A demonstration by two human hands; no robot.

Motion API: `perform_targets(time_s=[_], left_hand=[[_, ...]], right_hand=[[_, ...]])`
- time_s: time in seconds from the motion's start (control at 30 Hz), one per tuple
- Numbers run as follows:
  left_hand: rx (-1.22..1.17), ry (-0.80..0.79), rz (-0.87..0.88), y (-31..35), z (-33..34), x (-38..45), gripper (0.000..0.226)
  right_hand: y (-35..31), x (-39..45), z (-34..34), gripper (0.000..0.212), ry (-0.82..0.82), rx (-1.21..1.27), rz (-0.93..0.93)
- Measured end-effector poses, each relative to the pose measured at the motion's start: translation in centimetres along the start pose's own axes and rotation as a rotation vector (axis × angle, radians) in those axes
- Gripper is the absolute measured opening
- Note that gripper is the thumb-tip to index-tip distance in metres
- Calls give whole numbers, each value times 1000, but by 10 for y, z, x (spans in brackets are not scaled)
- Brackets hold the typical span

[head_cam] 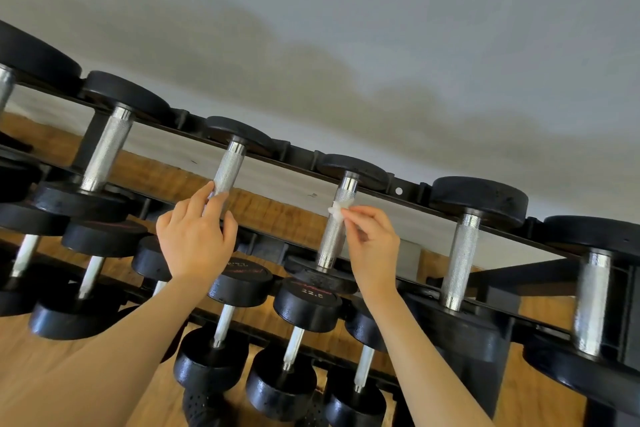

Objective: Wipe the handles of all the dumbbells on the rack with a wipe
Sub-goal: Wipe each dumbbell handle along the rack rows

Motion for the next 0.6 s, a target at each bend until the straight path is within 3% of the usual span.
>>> perform_targets(time_s=[0.13, 0.23, 0.6], left_hand=[[-2, 10, 3, 0, 0, 0, 40], [-1, 7, 0, 0, 0, -1, 39], [-8, 15, -6, 0, 0, 0, 38]], right_hand=[[-3, -7, 4, 21, 19, -3, 72], [-6, -1, 8, 10, 91, -10, 158], [-4, -8, 9, 14, 110, 1, 184]])
Point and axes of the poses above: each hand's wrist, its own x-axis towards the middle knuckle, its own z-axis out of the palm, y = z × x, the point moved 3 cm from there along x, towards the middle knuckle, and after that the axes turned 11 degrees about y, right-handed, at the moved point
